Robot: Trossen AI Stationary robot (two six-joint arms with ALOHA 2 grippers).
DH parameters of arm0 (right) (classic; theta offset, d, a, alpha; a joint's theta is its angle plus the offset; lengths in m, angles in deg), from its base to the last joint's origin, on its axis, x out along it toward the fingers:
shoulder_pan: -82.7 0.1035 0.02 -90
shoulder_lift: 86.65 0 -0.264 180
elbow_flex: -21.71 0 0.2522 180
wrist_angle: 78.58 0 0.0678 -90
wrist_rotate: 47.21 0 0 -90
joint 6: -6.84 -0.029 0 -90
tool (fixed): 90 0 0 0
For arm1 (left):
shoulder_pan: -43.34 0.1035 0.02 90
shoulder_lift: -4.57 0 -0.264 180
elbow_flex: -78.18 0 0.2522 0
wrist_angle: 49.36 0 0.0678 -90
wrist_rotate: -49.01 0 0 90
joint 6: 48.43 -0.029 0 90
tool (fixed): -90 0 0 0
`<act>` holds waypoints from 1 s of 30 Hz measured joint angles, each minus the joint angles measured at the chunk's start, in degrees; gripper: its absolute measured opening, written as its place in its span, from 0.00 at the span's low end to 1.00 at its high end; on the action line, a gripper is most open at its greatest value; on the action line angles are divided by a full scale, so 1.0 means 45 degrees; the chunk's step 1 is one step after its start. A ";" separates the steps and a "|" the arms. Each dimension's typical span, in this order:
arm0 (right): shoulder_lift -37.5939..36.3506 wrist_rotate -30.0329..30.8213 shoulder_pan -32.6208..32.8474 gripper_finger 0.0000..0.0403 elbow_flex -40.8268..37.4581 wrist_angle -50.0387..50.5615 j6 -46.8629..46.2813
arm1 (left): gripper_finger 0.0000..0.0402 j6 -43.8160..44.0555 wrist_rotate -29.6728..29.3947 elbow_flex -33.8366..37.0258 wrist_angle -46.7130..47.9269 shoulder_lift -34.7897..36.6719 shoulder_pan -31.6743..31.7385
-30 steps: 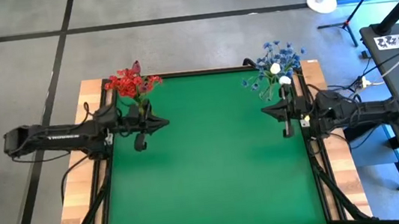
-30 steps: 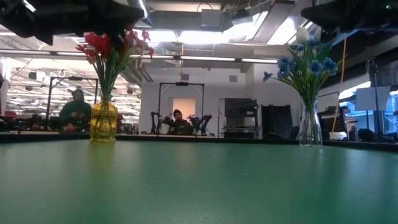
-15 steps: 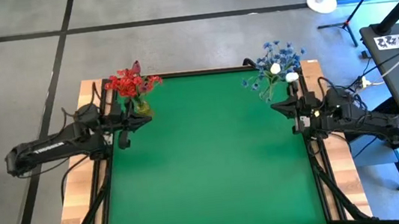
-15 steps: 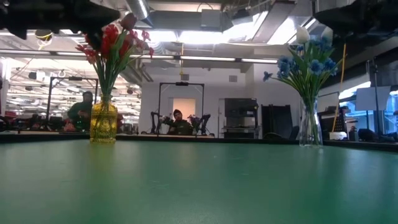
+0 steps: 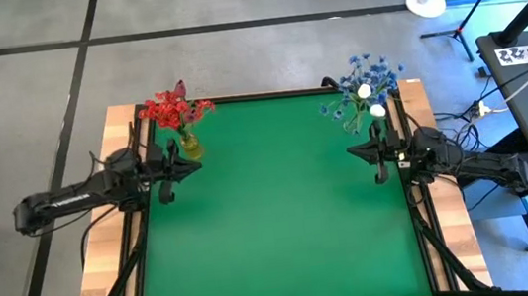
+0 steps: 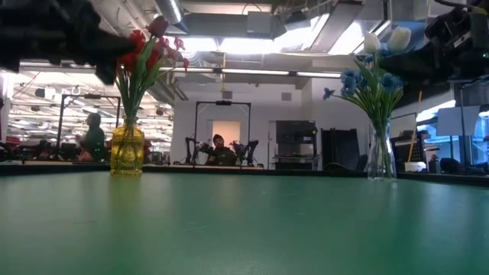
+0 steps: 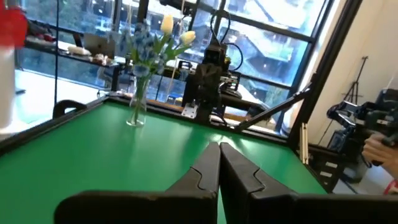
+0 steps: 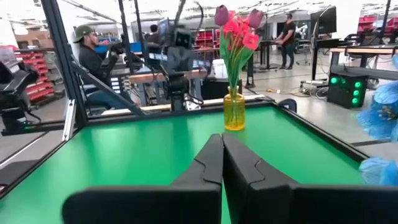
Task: Sort flowers into vase by color
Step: Return to Home Position
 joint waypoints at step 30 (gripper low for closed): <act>0.0072 0.1166 0.0000 0.00 -0.0708 0.0405 0.1421 | 0.00 0.0338 0.0642 0.1653 -0.0680 0.0408 -0.0015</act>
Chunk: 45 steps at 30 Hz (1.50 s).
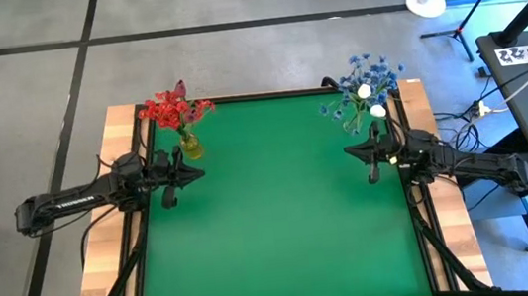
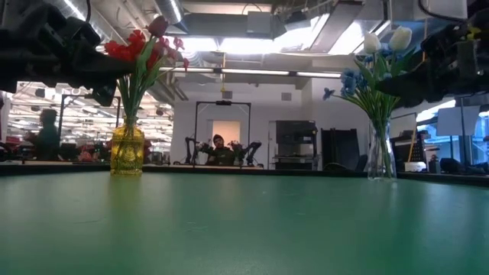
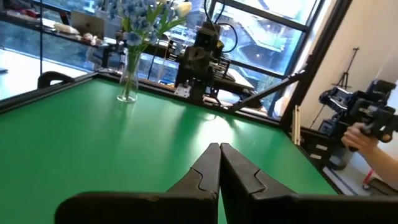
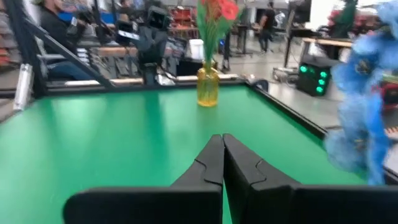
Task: Sort flowers into vase by color
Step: Return to Home Position
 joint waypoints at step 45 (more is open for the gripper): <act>0.0009 0.1502 0.0000 0.02 -0.0065 0.0014 -0.0632 | 0.00 0.0070 -0.0574 0.0000 -0.0001 -0.0001 0.0010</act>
